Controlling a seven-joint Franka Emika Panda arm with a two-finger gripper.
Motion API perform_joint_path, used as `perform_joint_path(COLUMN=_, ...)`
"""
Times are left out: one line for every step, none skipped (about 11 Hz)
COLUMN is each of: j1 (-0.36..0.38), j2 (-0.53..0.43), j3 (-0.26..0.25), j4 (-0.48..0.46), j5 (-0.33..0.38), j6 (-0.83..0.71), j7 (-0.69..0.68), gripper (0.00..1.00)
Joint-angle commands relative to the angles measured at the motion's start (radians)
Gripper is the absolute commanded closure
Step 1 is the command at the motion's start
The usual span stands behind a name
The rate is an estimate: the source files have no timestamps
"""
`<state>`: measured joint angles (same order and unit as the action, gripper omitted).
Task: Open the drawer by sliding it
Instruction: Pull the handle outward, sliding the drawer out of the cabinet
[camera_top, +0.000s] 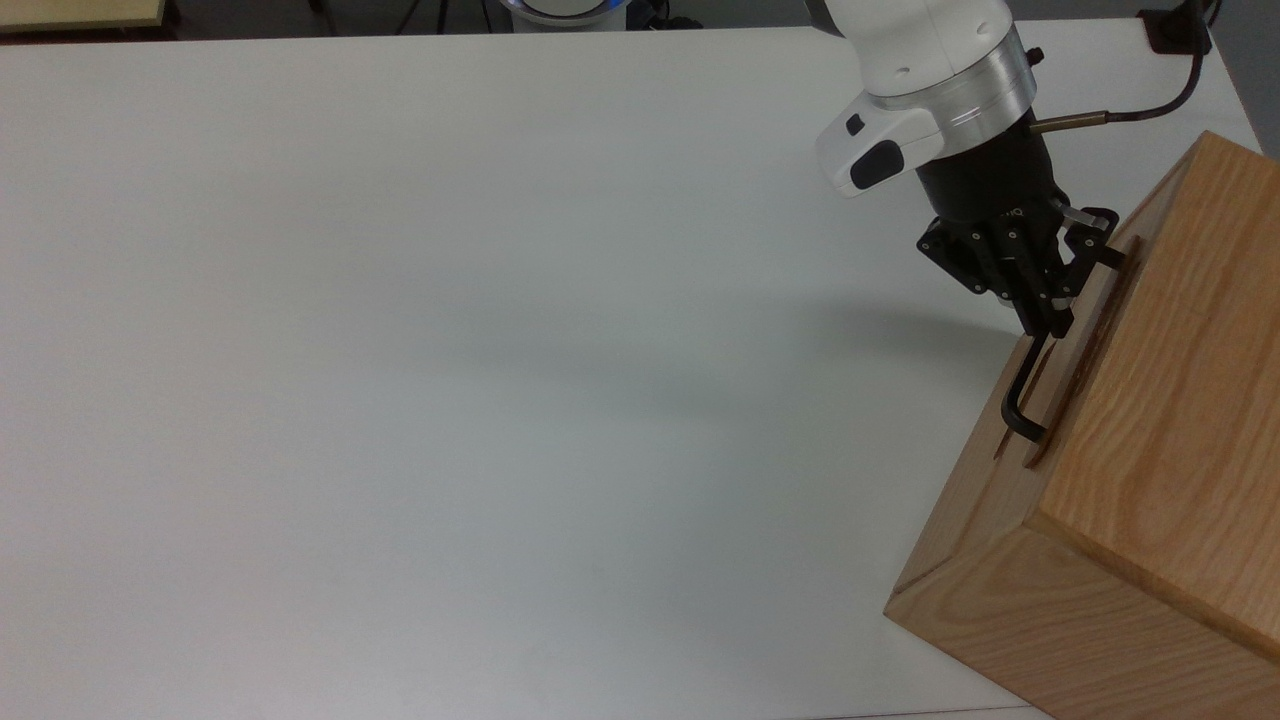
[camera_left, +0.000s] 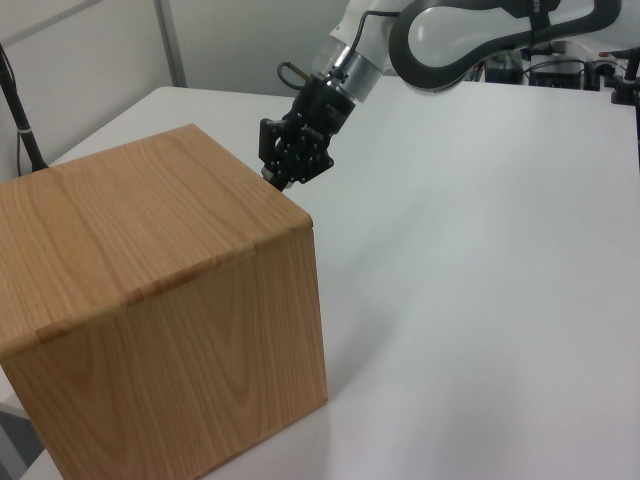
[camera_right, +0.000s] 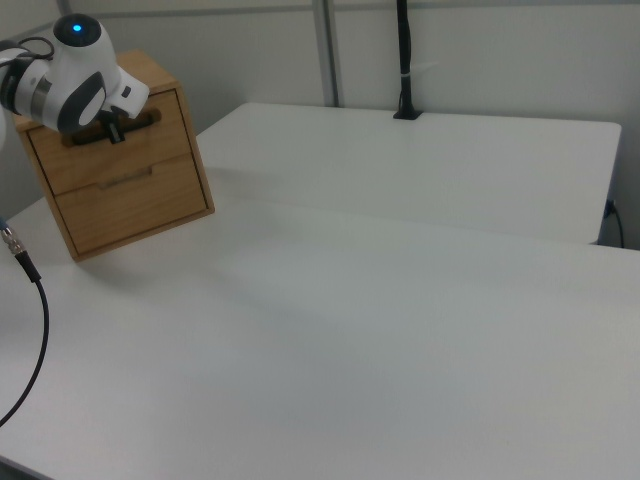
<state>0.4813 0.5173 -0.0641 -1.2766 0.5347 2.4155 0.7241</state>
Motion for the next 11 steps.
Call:
perform_joint_path(j1=0.007, j2=-0.046, j3=-0.037, j4=-0.046, j5=0.027, j6=-0.071, j7=-0.063, gripper=1.00)
perform_joint_path(j1=-0.006, j2=-0.060, j3=-0.049, j4=-0.047, j5=0.028, j6=-0.144, j7=-0.064, gripper=1.00)
perform_joint_path(j1=-0.039, j2=-0.097, j3=-0.048, j4=-0.078, j5=0.030, j6=-0.194, j7=-0.068, gripper=1.00)
perform_joint_path(j1=-0.046, j2=-0.141, j3=-0.048, j4=-0.136, j5=0.031, j6=-0.206, j7=-0.081, gripper=1.00)
perform_joint_path(j1=-0.059, j2=-0.184, j3=-0.049, j4=-0.194, j5=0.031, j6=-0.210, j7=-0.104, gripper=1.00)
perform_joint_path(j1=-0.084, j2=-0.224, j3=-0.049, j4=-0.246, j5=0.031, j6=-0.228, j7=-0.136, gripper=1.00)
perform_joint_path(j1=-0.105, j2=-0.256, j3=-0.051, j4=-0.289, j5=0.030, j6=-0.248, j7=-0.176, gripper=1.00)
perform_joint_path(j1=-0.130, j2=-0.296, j3=-0.052, j4=-0.337, j5=0.030, j6=-0.269, j7=-0.219, gripper=1.00)
perform_joint_path(j1=-0.147, j2=-0.345, j3=-0.052, j4=-0.389, j5=0.030, j6=-0.288, j7=-0.263, gripper=1.00)
perform_joint_path(j1=-0.177, j2=-0.386, j3=-0.054, j4=-0.427, j5=0.031, j6=-0.303, j7=-0.290, gripper=1.00)
perform_joint_path(j1=-0.205, j2=-0.405, j3=-0.057, j4=-0.441, j5=0.031, j6=-0.341, j7=-0.310, gripper=1.00)
